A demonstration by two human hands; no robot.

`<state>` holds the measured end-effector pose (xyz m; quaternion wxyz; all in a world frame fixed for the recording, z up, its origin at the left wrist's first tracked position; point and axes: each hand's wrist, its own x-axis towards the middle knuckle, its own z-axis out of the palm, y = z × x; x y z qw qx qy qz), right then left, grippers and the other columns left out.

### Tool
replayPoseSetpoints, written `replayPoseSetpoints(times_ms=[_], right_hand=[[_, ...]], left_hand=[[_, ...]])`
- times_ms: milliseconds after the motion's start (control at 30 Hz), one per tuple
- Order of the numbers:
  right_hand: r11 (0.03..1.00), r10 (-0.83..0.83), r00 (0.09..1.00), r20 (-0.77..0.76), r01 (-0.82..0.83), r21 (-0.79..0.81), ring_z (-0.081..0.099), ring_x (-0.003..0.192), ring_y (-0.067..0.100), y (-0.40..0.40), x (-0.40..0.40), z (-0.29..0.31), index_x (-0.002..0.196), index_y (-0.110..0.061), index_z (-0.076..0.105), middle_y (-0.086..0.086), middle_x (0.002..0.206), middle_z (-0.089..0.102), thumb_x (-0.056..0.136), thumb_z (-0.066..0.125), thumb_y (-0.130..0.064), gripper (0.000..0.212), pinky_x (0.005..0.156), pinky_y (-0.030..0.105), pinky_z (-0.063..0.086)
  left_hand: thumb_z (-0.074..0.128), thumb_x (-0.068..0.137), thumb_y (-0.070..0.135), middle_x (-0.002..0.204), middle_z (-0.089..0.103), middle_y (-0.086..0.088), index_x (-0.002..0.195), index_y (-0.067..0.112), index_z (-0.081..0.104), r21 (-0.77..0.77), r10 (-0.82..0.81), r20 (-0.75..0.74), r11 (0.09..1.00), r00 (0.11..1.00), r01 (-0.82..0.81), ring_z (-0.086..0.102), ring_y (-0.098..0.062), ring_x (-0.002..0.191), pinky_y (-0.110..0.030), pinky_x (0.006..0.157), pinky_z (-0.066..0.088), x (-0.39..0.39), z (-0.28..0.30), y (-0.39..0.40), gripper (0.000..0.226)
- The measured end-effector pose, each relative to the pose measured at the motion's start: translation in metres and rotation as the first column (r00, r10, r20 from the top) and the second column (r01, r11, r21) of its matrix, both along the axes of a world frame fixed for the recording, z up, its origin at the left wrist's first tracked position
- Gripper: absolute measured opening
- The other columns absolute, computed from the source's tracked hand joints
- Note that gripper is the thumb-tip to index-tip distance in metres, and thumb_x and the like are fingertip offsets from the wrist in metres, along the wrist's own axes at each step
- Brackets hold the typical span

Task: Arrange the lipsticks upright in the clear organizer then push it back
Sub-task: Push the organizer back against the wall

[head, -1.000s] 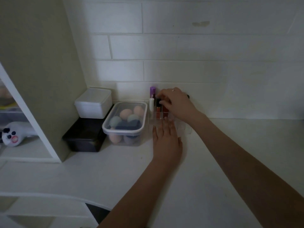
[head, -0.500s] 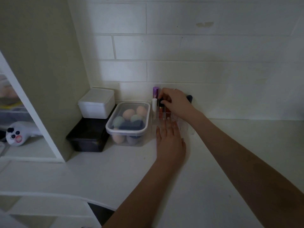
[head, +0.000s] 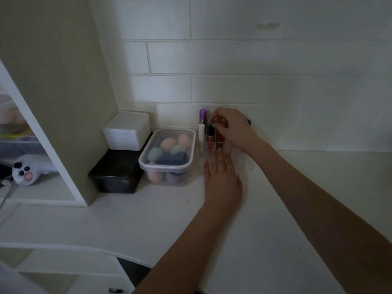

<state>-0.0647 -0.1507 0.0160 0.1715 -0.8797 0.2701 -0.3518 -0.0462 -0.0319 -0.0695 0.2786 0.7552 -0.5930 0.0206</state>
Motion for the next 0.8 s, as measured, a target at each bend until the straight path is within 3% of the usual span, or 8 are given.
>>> replayPoseSetpoints(times_ms=[67, 133, 267, 433, 533, 667, 733, 800], right_hand=[[0.995, -0.096, 0.986, 0.136, 0.096, 0.006, 0.055, 0.076, 0.014, -0.006, -0.006, -0.001, 0.095, -0.010, 0.066, 0.005, 0.090, 0.064, 0.086, 0.053, -0.006, 0.016, 0.074, 0.021, 0.047], [0.974, -0.213, 0.955, 0.206, 0.224, -0.027, 0.059, 0.097, 0.025, -0.013, -0.019, -0.004, 0.106, -0.013, 0.065, 0.010, 0.108, 0.066, 0.083, 0.043, -0.007, 0.033, 0.090, 0.036, 0.048], [0.956, -0.287, 0.949, 0.134, 0.293, -0.031, 0.048, 0.125, 0.032, -0.017, -0.042, -0.020, 0.127, -0.010, 0.056, 0.013, 0.135, 0.055, 0.078, 0.040, 0.007, 0.054, 0.109, 0.043, 0.035], [0.963, -0.269, 0.963, 0.021, 0.269, 0.004, 0.049, 0.122, 0.039, -0.011, -0.045, -0.030, 0.124, 0.001, 0.056, 0.023, 0.128, 0.057, 0.067, 0.033, -0.006, 0.063, 0.107, 0.041, 0.035], [0.962, -0.271, 0.962, -0.006, 0.271, -0.009, 0.046, 0.127, 0.038, -0.008, -0.047, -0.032, 0.129, 0.001, 0.053, 0.022, 0.134, 0.054, 0.069, 0.031, -0.010, 0.065, 0.110, 0.041, 0.032], [0.976, -0.212, 0.977, 0.031, 0.210, 0.066, 0.031, 0.141, 0.033, -0.006, -0.049, -0.035, 0.137, 0.003, 0.041, 0.021, 0.148, 0.039, 0.073, 0.034, 0.000, 0.064, 0.115, 0.022, 0.017], [0.973, -0.202, 0.967, 0.154, 0.180, 0.143, 0.017, 0.147, 0.031, -0.003, -0.055, -0.036, 0.143, 0.002, 0.031, 0.019, 0.155, 0.025, 0.072, 0.033, 0.020, 0.073, 0.110, 0.004, 0.005], [0.960, -0.234, 0.935, 0.268, 0.179, 0.214, 0.009, 0.149, 0.022, -0.001, -0.065, -0.035, 0.147, -0.006, 0.026, 0.011, 0.158, 0.019, 0.072, 0.029, 0.025, 0.081, 0.114, 0.007, 0.004]], left_hand=[[0.041, 0.092, 0.018, 0.158, -0.002, -0.017, 0.147, 0.003, 0.003, 0.003, -0.009, -0.003, 1.000, 1.000, 0.009, -0.004, -0.031, 0.146, -0.045, 0.118, -0.003, 0.001, 0.000, -0.001, 0.068], [0.044, 0.090, 0.017, 0.158, 0.004, -0.019, 0.147, 0.002, 0.007, 0.029, -0.007, -0.011, 1.000, 1.000, 0.007, 0.002, -0.032, 0.146, -0.046, 0.118, 0.000, 0.000, 0.001, 0.000, 0.069], [0.074, 0.061, 0.022, 0.135, 0.053, -0.020, 0.130, 0.000, 0.049, -0.002, 0.077, 0.060, 0.997, 0.995, -0.077, 0.051, -0.033, 0.125, -0.047, 0.101, 0.041, 0.000, -0.004, -0.005, 0.076], [0.050, 0.086, 0.013, 0.154, 0.017, -0.023, 0.144, -0.001, 0.018, -0.036, -0.010, 0.012, 0.999, 1.000, 0.011, 0.015, -0.037, 0.144, -0.051, 0.116, 0.008, -0.001, -0.005, -0.004, 0.069], [0.045, 0.089, 0.012, 0.156, 0.009, -0.021, 0.146, 0.001, 0.011, -0.045, 0.005, 0.000, 0.999, 1.000, -0.005, 0.007, -0.034, 0.146, -0.049, 0.117, 0.002, -0.001, -0.006, -0.003, 0.068], [0.042, 0.089, 0.011, 0.158, 0.002, -0.015, 0.147, 0.005, 0.004, -0.040, 0.001, -0.005, 0.999, 1.000, -0.001, 0.000, -0.028, 0.147, -0.044, 0.119, 0.000, 0.002, -0.006, -0.004, 0.069], [0.043, 0.085, 0.004, 0.159, 0.007, -0.010, 0.148, 0.008, 0.009, -0.183, -0.066, -0.053, 0.982, 0.996, 0.056, 0.002, -0.023, 0.147, -0.042, 0.121, 0.005, 0.003, -0.004, -0.003, 0.071], [0.041, 0.081, -0.004, 0.157, 0.020, -0.006, 0.146, 0.011, 0.024, -0.325, -0.159, -0.148, 0.940, 0.976, 0.104, 0.013, -0.018, 0.146, -0.036, 0.120, 0.011, 0.006, 0.004, 0.001, 0.069]])
